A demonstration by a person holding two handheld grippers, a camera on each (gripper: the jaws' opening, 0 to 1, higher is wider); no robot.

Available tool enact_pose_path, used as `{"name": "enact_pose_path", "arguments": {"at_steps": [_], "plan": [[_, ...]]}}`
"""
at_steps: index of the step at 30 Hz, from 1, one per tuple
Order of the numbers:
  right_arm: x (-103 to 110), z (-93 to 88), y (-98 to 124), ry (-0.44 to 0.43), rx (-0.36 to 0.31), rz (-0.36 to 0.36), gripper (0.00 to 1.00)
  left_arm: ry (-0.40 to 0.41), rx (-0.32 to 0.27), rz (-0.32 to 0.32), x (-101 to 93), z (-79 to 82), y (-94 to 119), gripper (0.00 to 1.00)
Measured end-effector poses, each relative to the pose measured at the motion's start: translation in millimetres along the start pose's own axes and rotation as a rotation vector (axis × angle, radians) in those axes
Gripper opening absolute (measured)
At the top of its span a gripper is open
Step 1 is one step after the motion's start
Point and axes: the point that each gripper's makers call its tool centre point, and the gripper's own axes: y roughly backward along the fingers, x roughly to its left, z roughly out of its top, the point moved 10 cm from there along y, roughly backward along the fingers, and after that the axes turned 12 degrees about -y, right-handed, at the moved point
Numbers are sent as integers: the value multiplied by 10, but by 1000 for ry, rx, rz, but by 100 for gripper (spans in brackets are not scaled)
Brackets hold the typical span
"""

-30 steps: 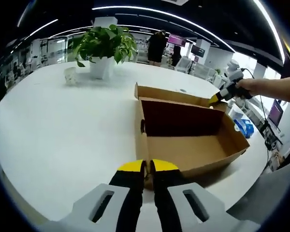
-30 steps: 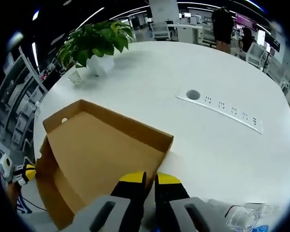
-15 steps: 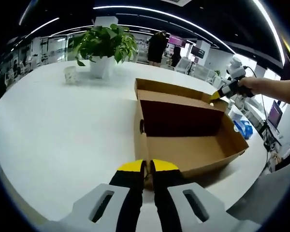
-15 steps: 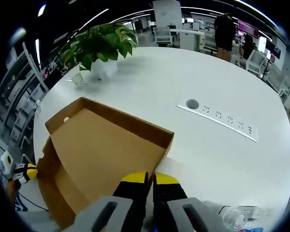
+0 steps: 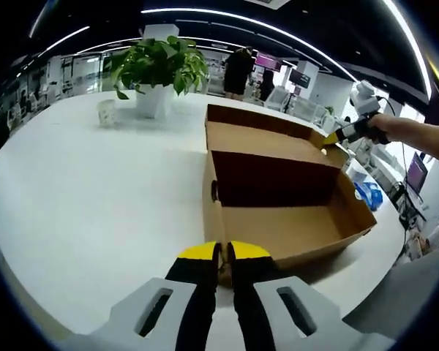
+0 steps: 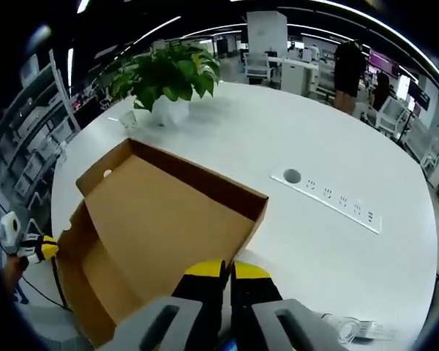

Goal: Operate the shoe box by opening the lid, removing the specified soft item, and placing it in the target area until the item is outside and the box remains undamaged.

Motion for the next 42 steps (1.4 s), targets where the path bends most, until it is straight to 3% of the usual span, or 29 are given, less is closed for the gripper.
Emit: {"name": "enact_pose_path", "arguments": {"at_steps": [10,16,42], "plan": [[24,-5,123,45,-69,14,0,2,-2,1,0,0,-2,3],[71,-39,215,113,-119,12,0,6,-4,1,0,-1,-4,3],[262,-298,609,166,-301,28,0,0,1,-9,7,6,-5,3]]}}
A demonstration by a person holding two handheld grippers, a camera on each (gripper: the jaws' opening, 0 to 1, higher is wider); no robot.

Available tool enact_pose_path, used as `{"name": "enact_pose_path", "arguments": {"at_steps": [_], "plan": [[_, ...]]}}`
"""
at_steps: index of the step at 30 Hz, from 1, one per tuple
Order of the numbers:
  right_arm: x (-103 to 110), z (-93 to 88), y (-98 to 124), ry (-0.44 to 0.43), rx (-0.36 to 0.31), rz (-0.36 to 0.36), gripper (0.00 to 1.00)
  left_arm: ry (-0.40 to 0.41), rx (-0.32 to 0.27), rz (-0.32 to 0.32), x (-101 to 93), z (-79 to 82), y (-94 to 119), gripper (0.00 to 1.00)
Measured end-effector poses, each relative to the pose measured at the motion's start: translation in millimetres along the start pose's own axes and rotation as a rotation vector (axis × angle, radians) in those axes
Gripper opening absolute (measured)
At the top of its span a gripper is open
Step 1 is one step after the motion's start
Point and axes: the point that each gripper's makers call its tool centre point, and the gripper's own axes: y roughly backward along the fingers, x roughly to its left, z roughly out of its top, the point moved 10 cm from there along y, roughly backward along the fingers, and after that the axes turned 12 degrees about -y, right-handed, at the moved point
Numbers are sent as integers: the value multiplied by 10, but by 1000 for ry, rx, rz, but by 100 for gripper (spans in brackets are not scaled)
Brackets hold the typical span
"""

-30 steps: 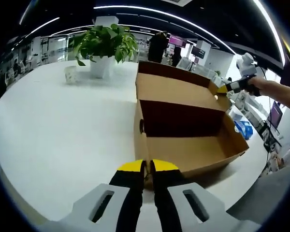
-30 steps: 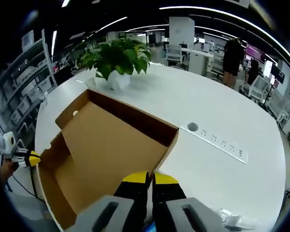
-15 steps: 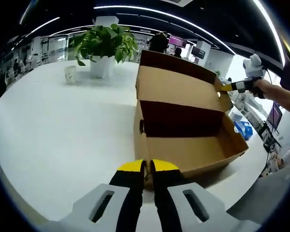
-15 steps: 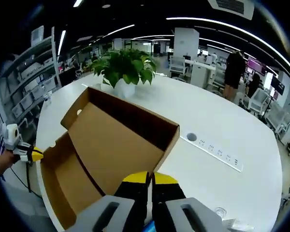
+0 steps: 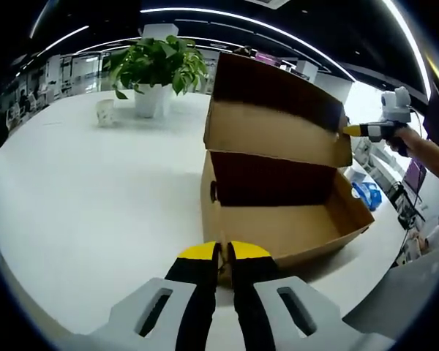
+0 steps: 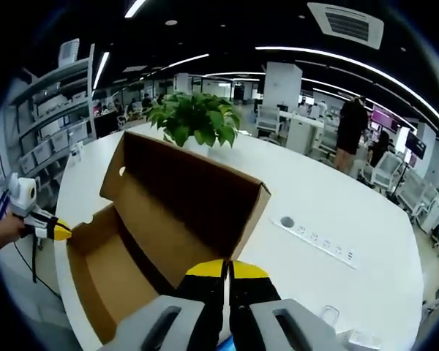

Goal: Operate the shoe box by opening the lid, removing the specified soft item, and placing it in the target area until the item is outside and the box remains undamaged.

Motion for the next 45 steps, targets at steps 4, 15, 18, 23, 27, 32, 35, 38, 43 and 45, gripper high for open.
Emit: {"name": "enact_pose_path", "arguments": {"at_steps": [4,15,18,23,27,32,35,38,43,45], "plan": [[52,-56,64,17,-37,-4,0,2,-1,1,1,-3,0,3],[147,-205,223,28,-101,-1,0,9,-8,-2,-11,-16,10,4],[170,-268,261,25,-119,-4,0,7,-8,-3,-12,-16,11,4],[214,-362,321,5,-148,-10,0,5,-10,-5,-4,-19,11,4],[235,-424,367,-11,-163,-11,0,7,-9,-5,4,-18,13,4],[276,-488,398,-24,-166,-8,0,0,-7,-7,2,-15,17,4],[301,-519,420,-33,-170,-9,0,-3,-6,-8,0,-14,18,4],[329,-559,431,-55,-173,-10,0,-4,-6,-9,3,-14,19,4],[379,-638,452,-66,-178,-16,0,-7,-5,-11,12,-11,16,4],[386,-669,465,-72,-175,-16,0,-15,-2,-14,15,-7,16,4]]}}
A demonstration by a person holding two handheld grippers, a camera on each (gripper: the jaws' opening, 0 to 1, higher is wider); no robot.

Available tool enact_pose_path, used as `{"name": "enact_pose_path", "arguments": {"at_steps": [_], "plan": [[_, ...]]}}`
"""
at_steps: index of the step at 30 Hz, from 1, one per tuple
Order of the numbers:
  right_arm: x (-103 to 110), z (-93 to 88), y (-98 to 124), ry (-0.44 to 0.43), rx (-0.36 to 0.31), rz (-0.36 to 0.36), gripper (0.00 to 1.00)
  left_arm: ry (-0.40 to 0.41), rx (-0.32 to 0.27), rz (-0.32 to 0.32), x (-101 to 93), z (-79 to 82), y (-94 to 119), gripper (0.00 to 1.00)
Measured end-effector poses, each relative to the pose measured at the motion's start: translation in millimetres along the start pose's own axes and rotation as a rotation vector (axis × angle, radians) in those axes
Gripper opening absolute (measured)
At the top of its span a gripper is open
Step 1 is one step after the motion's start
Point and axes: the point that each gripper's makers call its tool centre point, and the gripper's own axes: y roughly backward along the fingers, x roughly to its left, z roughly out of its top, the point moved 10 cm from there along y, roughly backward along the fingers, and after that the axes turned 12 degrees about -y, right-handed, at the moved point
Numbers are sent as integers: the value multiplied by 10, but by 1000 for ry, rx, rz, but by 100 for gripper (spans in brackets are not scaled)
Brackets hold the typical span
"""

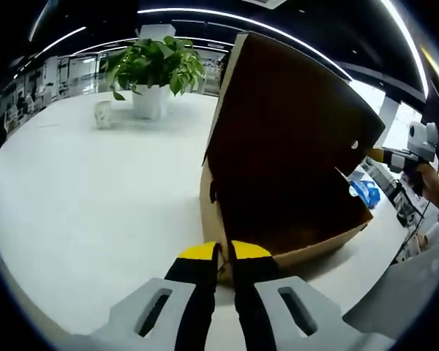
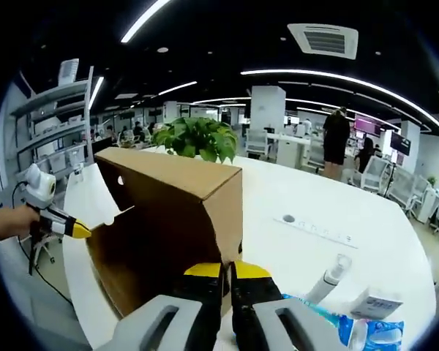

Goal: Operate the shoe box by opening the lid, removing the specified soft item, and placing it in the target area until the item is outside and the box remains undamaged.

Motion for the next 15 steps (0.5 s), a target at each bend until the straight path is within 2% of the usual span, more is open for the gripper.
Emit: {"name": "enact_pose_path", "arguments": {"at_steps": [15], "plan": [[46,-137,64,-18,-1,-2,0,-68,8,-15,13,32,-13,5]]}}
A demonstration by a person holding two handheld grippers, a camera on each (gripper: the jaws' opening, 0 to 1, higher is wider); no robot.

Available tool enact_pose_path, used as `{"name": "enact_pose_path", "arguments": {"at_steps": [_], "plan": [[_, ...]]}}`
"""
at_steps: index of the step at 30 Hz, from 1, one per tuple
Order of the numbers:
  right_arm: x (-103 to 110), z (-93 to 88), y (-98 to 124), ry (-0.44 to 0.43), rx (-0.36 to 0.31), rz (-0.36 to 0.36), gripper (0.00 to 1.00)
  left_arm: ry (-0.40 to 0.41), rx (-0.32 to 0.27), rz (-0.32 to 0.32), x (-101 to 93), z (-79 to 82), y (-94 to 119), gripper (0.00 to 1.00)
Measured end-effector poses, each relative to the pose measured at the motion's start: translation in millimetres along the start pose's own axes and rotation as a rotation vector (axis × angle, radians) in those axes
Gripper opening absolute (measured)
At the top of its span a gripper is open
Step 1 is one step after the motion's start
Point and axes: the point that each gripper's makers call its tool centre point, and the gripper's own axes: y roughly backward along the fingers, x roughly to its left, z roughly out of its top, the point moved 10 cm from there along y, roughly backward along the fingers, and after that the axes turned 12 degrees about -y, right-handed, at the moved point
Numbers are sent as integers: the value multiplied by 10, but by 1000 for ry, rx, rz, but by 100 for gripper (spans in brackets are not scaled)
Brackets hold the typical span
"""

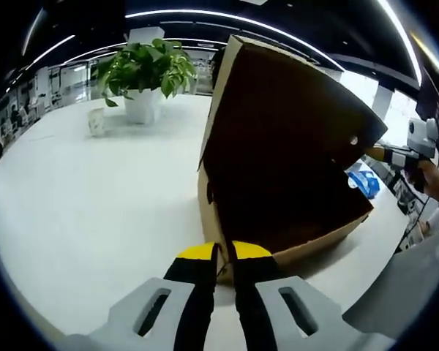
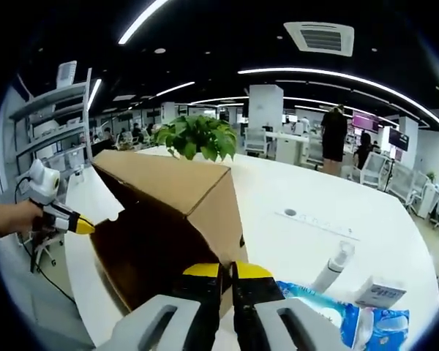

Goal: Operate the shoe box by opening the lid, removing the specified soft item, and placing it in the target area until the item is outside and the box remains undamaged.

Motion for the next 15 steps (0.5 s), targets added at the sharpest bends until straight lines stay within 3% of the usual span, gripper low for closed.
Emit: {"name": "enact_pose_path", "arguments": {"at_steps": [8,15], "plan": [[25,-76,44,12,6,7,0,-49,-17,13,14,99,47,2],[48,-133,77,22,13,13,1,-68,-86,29,38,293,114,3]]}}
